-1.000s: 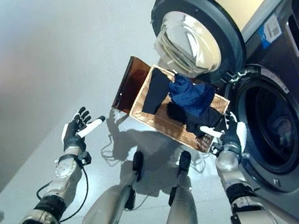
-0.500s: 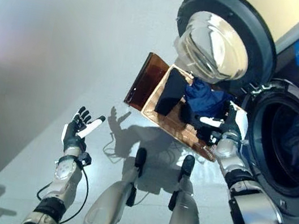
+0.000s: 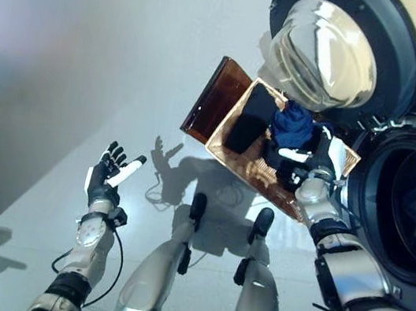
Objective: Pick up the clothes and place them into the washing machine
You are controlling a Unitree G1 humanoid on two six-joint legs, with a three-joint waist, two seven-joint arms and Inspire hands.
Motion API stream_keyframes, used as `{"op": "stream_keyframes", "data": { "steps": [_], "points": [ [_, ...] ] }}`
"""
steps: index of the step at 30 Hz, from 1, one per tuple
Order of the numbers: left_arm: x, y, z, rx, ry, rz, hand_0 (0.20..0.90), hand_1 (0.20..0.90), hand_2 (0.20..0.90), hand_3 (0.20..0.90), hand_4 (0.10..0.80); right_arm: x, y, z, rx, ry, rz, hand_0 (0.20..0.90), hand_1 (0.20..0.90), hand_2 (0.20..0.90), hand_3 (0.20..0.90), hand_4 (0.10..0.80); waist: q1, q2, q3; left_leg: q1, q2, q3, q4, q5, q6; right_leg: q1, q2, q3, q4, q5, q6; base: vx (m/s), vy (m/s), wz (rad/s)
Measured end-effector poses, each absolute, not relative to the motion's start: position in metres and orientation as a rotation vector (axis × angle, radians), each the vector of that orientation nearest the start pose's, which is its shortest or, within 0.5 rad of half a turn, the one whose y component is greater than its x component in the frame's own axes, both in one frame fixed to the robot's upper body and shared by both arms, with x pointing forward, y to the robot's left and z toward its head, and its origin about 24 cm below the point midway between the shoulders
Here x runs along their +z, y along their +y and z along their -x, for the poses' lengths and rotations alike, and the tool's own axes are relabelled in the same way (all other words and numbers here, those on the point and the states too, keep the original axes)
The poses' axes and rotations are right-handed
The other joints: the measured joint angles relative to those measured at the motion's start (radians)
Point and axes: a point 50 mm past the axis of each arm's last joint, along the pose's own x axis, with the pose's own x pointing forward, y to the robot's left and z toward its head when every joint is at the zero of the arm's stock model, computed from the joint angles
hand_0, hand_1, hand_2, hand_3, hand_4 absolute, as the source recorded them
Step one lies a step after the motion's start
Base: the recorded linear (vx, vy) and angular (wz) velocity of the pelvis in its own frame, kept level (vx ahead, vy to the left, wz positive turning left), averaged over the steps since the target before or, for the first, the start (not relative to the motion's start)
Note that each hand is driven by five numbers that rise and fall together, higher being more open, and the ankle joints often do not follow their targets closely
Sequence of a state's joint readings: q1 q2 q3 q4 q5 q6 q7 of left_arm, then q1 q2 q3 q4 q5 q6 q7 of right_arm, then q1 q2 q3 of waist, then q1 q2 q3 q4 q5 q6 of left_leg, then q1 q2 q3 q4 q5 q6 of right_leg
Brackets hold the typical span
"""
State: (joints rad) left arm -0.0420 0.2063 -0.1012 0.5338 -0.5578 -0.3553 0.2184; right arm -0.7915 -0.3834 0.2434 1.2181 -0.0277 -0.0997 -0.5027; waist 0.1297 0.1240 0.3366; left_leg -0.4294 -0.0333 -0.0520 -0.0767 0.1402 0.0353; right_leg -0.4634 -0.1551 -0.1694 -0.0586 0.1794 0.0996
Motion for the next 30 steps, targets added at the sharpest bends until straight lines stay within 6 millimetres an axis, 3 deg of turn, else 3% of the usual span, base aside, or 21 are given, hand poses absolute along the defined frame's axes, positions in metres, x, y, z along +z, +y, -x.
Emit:
{"op": "stream_keyframes", "data": {
  "steps": [19,20,21,22,23,24,30],
  "points": [
    [-0.006,0.209,-0.252,0.284,0.055,0.252,0.9,0.9,0.9,0.9,0.8,0.091,-0.254,-0.383,-0.538,0.206,0.666,0.9,0.9,0.9,0.9,0.8,0.049,0.002,0.066,-0.088,-0.003,0.0,0.02,0.001,0.001,-0.074,-0.004,-0.004,0.007,0.0,0.0,-0.03,0.019,0.0],
    [-0.003,0.208,-0.254,0.275,0.042,0.254,0.9,0.9,0.9,0.9,0.8,0.096,-0.256,-0.384,-0.546,0.197,0.67,0.859,0.859,0.859,0.859,0.771,0.052,0.002,0.075,-0.1,-0.004,0.001,0.031,0.001,0.001,-0.084,-0.006,-0.003,0.011,0.0,0.0,-0.049,0.014,0.04],
    [-0.001,0.207,-0.255,0.267,0.032,0.257,0.9,0.9,0.9,0.9,0.8,0.102,-0.258,-0.386,-0.554,0.185,0.674,0.535,0.535,0.535,0.535,0.539,0.052,0.004,0.082,-0.109,-0.003,0.001,0.035,0.001,0.001,-0.095,-0.006,-0.003,0.023,0.0,0.0,0.0,0.0,0.0],
    [0.001,0.206,-0.255,0.262,0.025,0.259,0.9,0.9,0.9,0.9,0.8,0.106,-0.259,-0.387,-0.559,0.175,0.683,0.409,0.409,0.409,0.409,0.449,0.052,0.005,0.084,-0.118,-0.002,0.001,0.038,0.001,0.001,-0.107,-0.006,-0.003,0.031,0.0,0.0,0.0,0.0,0.0],
    [0.003,0.205,-0.256,0.255,0.016,0.261,0.9,0.9,0.9,0.9,0.8,0.11,-0.262,-0.387,-0.566,0.168,0.69,0.236,0.236,0.236,0.236,0.325,0.053,0.004,0.084,-0.125,-0.003,0.002,0.039,0.001,0.001,-0.118,-0.007,-0.003,0.038,-0.001,-0.002,0.0,0.0,0.0],
    [0.003,0.205,-0.256,0.253,0.013,0.262,0.9,0.9,0.9,0.9,0.8,0.112,-0.263,-0.387,-0.57,0.164,0.691,0.2,0.2,0.2,0.2,0.3,0.053,0.005,0.085,-0.127,-0.003,0.002,0.039,0.004,0.0,-0.122,-0.008,-0.003,0.041,-0.001,-0.002,0.0,0.0,0.0],
    [0.005,0.207,-0.256,0.252,0.008,0.256,0.9,0.9,0.9,0.9,0.8,0.124,-0.267,-0.391,-0.589,0.151,0.711,0.2,0.2,0.2,0.2,0.3,0.053,0.008,0.089,-0.144,-0.004,0.006,0.039,0.011,-0.005,-0.156,-0.01,0.005,0.071,-0.007,-0.009,-0.003,0.003,-0.01]
  ]
}}
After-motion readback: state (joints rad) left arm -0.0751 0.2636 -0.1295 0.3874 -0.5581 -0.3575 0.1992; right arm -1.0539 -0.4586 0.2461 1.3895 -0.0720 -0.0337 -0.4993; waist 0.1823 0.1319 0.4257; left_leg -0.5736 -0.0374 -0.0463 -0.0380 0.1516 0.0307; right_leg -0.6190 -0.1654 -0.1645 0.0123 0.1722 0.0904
